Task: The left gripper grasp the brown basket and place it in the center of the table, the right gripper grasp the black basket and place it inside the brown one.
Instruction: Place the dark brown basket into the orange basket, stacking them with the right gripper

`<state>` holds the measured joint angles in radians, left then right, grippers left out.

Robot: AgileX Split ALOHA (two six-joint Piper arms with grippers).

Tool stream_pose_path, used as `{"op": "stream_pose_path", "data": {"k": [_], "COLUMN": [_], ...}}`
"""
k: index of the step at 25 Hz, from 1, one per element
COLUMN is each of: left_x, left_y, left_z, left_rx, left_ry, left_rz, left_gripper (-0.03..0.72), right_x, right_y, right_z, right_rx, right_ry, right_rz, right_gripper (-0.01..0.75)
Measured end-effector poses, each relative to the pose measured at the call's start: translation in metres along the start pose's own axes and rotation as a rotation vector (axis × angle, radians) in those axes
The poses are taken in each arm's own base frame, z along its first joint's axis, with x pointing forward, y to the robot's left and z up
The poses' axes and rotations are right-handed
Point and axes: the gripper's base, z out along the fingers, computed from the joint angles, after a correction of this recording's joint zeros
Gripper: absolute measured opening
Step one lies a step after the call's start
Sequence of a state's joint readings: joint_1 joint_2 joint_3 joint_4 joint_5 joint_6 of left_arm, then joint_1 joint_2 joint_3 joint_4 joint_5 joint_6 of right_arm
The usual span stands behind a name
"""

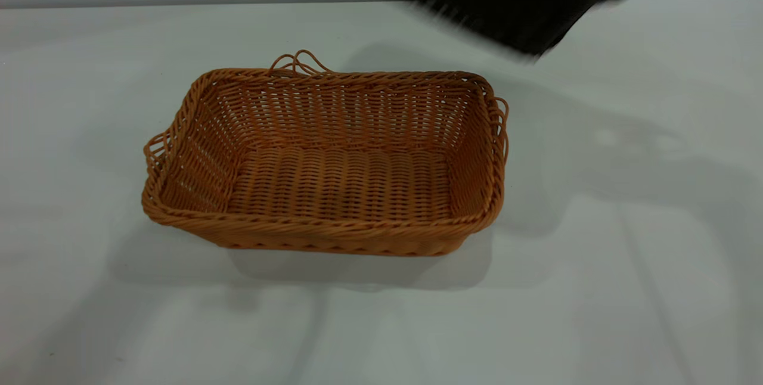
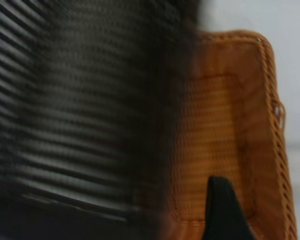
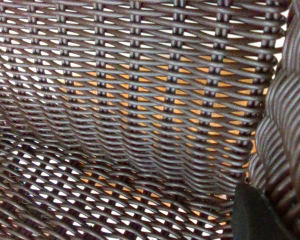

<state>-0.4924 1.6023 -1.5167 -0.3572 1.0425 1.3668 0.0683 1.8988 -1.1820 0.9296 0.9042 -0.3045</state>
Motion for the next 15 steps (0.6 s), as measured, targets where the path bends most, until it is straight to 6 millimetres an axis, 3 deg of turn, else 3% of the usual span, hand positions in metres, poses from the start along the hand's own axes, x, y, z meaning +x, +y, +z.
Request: {"op": "stream_pose_path", "data": {"k": [4,7,15], "left_x": [-0.008,-0.010,-0.010], "left_y": [-0.010,-0.014,-0.015], "left_z": [-0.033,-0.042,-0.043], "left_rx": [-0.087,-0.107,-0.107], "left_ry": [-0.032,-0.041,-0.045], "left_rz": [-0.014,-0.041,-0.092], "left_gripper": [0.388,0.386,0.386], "right_x": [0.024,0.033,0.033], "right_y": [0.019,0.020,-0.003], "right_z": [0.043,0.069,0.098], "right_rx": [0.054,0.080,0.149], "right_ry": [0.124,0.167,0.195], "right_rz": [-0.088,-0.104,-0.079], "right_gripper": [0.084,0.084,0.085]}}
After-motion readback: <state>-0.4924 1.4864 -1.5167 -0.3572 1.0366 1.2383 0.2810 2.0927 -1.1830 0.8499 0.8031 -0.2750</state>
